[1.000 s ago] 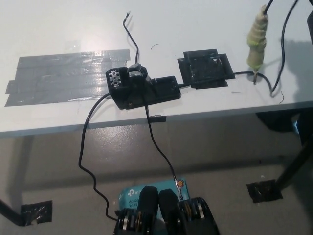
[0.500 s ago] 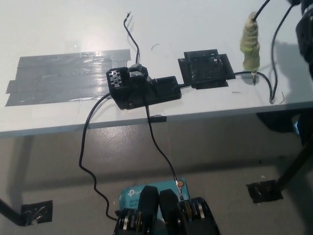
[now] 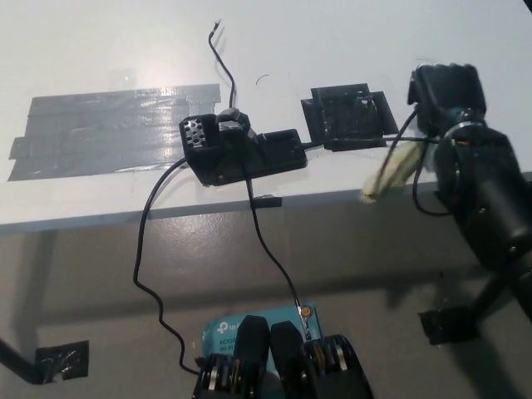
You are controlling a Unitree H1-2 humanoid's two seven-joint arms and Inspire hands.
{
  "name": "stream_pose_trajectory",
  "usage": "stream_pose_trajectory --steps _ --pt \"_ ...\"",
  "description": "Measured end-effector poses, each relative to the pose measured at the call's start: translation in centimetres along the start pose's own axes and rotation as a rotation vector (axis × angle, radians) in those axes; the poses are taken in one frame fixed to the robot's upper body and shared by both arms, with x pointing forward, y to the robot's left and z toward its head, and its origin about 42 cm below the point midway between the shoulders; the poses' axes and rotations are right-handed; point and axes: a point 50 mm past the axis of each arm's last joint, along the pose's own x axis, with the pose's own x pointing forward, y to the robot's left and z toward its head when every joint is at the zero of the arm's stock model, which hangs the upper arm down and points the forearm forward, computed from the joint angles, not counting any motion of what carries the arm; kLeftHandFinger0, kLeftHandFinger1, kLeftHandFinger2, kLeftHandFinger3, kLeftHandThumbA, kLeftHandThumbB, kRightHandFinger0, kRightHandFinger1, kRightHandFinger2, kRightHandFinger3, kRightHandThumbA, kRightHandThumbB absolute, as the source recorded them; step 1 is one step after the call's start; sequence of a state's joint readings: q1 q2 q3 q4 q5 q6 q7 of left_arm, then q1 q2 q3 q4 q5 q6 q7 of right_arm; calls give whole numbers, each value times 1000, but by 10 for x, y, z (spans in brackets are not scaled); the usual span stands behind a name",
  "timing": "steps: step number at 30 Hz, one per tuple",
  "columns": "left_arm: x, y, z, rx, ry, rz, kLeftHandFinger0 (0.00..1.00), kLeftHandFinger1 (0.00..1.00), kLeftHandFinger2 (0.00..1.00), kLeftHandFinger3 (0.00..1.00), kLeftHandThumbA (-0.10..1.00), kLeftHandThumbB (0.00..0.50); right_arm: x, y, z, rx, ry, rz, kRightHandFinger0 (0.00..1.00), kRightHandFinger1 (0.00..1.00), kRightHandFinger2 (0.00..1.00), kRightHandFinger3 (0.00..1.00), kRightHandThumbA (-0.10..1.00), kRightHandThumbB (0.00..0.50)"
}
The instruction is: The robot uses its right hand to grab the soldering gun kept on the middle of the table and pulls it out of its base and keep it on the right side of the base
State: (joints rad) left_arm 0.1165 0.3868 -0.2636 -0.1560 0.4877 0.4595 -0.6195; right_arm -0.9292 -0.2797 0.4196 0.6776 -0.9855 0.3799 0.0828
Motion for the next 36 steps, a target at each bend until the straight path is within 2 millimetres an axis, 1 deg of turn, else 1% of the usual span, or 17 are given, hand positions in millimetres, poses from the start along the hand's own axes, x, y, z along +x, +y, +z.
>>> stream_pose_trajectory --steps 2,3,6,7,8,10,12,14,15,18,20,21,23,32,33,35,36 --pt "1 -1 1 3 0 -4 958 1000 1000 1000 568 166 0 3 5 12 5 10 0 115 480 991 -100 0" --pt "1 -1 2 5 0 -5 951 1000 1000 1000 570 164 -1 4 6 16 5 12 0 105 449 883 -100 0" --pt "2 0 4 13 2 -7 946 1000 1000 1000 579 164 -1 5 11 35 17 27 0 71 400 923 -100 0" --pt "2 0 4 15 3 -8 944 1000 1000 1000 586 155 -1 6 10 38 22 31 0 82 406 704 -100 0" --pt "2 1 5 20 4 -9 960 1000 1000 1000 579 154 -1 7 10 43 31 35 1 138 475 881 -100 0" --pt "2 1 6 28 6 -11 963 1000 1000 1000 581 158 2 8 6 52 56 47 0 119 444 734 -100 0" --pt "2 1 8 38 8 -11 939 1000 1000 1000 600 158 4 6 4 59 71 51 0 69 370 330 -95 0" --pt "2 0 9 46 10 -10 937 1000 1000 1000 597 149 9 3 -1 70 98 56 0 7 305 286 -100 27" --pt "2 0 10 50 11 -11 940 1000 1000 1000 603 143 13 -3 -4 89 119 51 0 0 293 259 -1 0" --pt "3 -1 12 64 17 -6 952 1000 1000 1000 570 140 27 -27 -10 123 164 29 0 0 297 206 -14 0" --pt "3 -3 14 68 17 -5 952 1000 1000 1000 568 137 35 -45 -13 150 193 18 0 0 303 282 -2 0" --pt "4 -4 15 69 16 -5 954 1000 1000 1000 582 127 39 -52 -15 169 208 12 0 30 358 472 20 0" --pt "3 -5 17 80 19 -2 957 1000 1000 1000 584 118 46 -72 -17 226 234 -10 0 65 377 634 53 0" --pt "5 -8 26 148 34 -4 976 1000 1000 1000 667 99 62 -112 -34 386 353 -56 0 16 336 501 -78 0" --pt "5 -7 28 159 37 -4 990 1000 1000 1000 656 105 63 -113 -36 401 363 -58 0 9 344 605 -73 4" --pt "6 -6 29 171 41 -6 1000 1000 1000 1000 636 98 63 -114 -36 429 376 -61 0 0 241 570 -66 0" --pt "5 -6 30 176 43 -7 1000 1000 1000 1000 606 100 64 -113 -35 442 379 -59 0 0 245 793 -98 7"
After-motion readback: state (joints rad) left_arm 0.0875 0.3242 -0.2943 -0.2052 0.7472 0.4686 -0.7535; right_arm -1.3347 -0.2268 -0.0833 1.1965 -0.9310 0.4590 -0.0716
